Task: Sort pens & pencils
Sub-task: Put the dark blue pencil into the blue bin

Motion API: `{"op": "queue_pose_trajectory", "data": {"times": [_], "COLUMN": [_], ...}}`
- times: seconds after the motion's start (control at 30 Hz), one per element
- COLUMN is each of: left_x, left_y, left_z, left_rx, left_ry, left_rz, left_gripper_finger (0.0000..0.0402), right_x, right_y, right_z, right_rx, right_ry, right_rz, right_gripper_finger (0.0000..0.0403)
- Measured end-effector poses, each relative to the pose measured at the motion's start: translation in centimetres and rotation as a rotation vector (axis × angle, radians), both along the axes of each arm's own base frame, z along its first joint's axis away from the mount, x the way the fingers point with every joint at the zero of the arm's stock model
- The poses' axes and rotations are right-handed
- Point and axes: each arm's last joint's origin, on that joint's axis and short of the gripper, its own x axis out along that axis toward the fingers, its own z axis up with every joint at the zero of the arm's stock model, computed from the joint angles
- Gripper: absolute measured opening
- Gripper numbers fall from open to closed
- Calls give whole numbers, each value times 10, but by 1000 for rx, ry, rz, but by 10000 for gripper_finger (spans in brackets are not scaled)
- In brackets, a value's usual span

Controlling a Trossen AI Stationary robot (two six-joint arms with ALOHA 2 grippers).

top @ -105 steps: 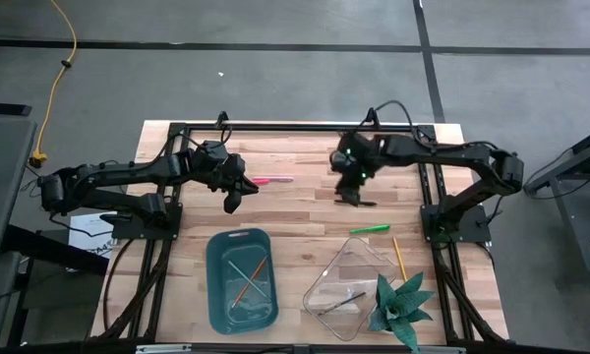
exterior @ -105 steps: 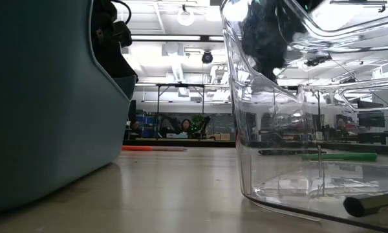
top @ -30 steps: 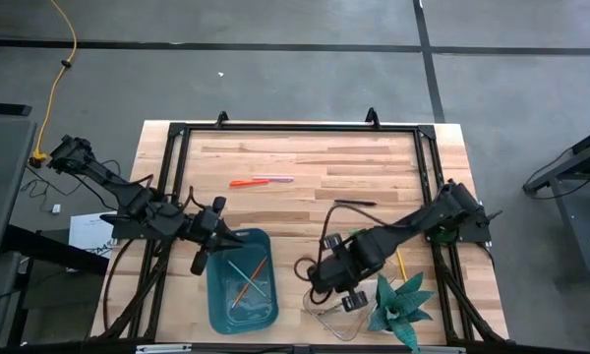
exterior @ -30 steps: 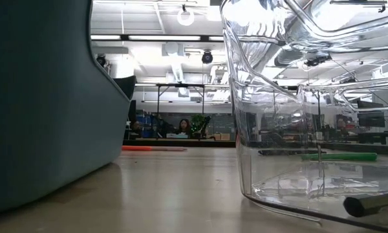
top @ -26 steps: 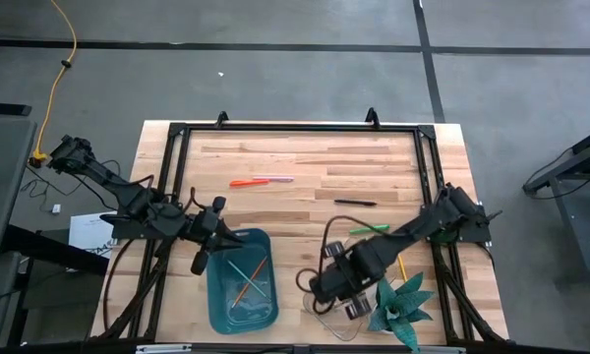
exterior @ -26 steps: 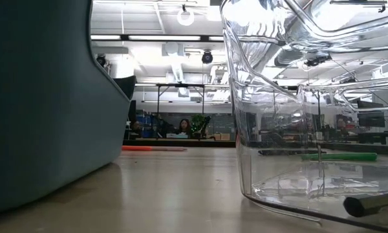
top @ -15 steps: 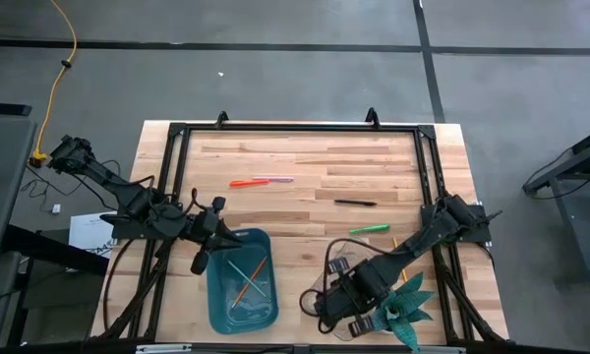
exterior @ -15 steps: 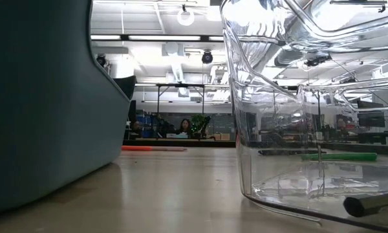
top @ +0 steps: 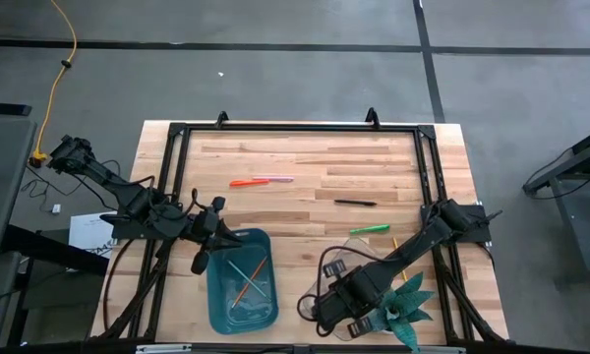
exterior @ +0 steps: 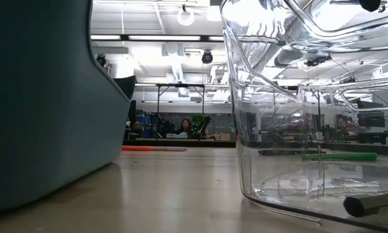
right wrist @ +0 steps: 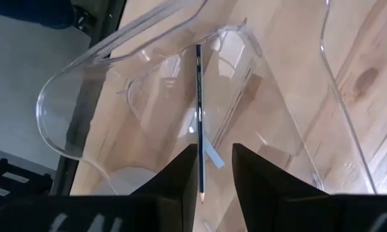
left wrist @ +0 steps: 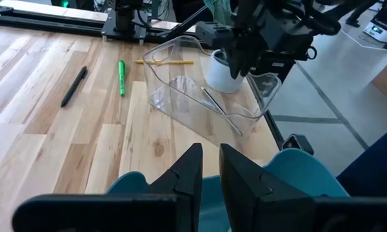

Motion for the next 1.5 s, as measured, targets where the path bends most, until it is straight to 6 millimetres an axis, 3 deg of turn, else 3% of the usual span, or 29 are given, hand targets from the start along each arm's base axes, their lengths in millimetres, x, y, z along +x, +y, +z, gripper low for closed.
{"op": "queue_pose_trajectory", "data": {"times": [1.37,1.5], "left_x": [-1,-1], "left_y": [0,0], "left_z": [-3,-3], "left_rx": [4,4], "left_ry": [28,29], "left_rz": [3,3], "left_gripper_finger": [42,42], "right_x": [10,12], "right_y": [3,3], "right_z": [-4,-17], "right_rx": [21,53], "right_ry": [-76,-55], "right_rz": [-11,-30], "right_gripper_finger": [87,87]}}
